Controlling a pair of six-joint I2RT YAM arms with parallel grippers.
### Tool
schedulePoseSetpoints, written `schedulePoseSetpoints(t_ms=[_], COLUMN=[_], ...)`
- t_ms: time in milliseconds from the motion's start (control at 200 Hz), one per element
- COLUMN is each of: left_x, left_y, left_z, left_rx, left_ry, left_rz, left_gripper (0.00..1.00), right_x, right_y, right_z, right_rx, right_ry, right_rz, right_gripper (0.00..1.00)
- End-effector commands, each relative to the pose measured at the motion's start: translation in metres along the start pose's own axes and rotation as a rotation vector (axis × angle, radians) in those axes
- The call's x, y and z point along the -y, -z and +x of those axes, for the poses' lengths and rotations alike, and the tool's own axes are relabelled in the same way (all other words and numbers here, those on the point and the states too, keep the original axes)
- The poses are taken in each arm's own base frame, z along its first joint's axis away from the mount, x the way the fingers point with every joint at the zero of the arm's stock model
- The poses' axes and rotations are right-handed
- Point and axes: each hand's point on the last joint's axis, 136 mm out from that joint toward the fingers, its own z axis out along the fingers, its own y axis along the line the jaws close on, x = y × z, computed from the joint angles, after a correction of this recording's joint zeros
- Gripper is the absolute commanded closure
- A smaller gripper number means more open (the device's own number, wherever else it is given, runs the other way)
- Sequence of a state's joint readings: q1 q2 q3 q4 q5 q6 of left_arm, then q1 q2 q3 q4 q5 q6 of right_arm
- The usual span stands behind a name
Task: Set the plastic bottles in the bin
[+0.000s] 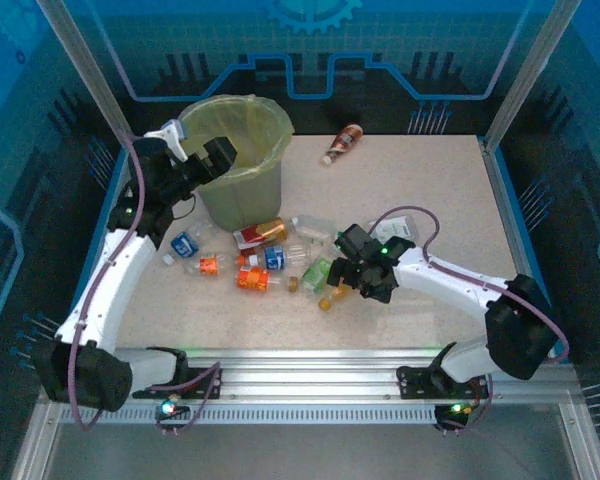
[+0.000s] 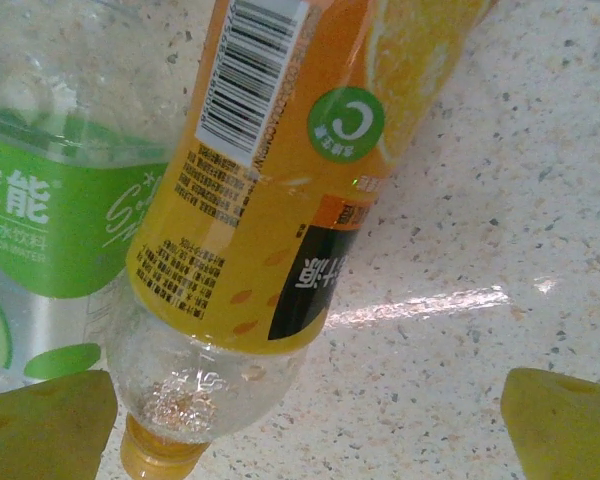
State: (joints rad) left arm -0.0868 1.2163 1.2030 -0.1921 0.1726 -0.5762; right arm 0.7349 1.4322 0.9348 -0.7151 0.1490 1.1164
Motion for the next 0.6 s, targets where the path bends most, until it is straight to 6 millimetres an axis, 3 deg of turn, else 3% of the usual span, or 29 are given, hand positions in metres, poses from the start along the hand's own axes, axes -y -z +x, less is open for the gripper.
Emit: schedulePoseSetpoints(t_ms=[0, 290, 595], left_x=[0.005, 0.005, 0.007], left_y=[0.012, 0.013, 0.012], left_z=[-0.011, -0.01, -0.011], left_rx=[0.061, 0.058, 0.056], left_ry=[0.016, 0.018, 0.018], left_rz=[0.02, 0.025, 0.03], left_gripper=[0.01, 0.01, 0.01], right_x=[-0.011, -0.016, -0.003], right_y=[-0.006, -0.018, -0.029], right_z=[0.003, 0.001, -0.001], right_rx=[-0.019, -0.032, -0.054], right_ry=[0.009, 0.015, -0.001], right_rz=[-0.018, -0.008, 0.02], right_gripper=[0.0, 0.0, 0.0])
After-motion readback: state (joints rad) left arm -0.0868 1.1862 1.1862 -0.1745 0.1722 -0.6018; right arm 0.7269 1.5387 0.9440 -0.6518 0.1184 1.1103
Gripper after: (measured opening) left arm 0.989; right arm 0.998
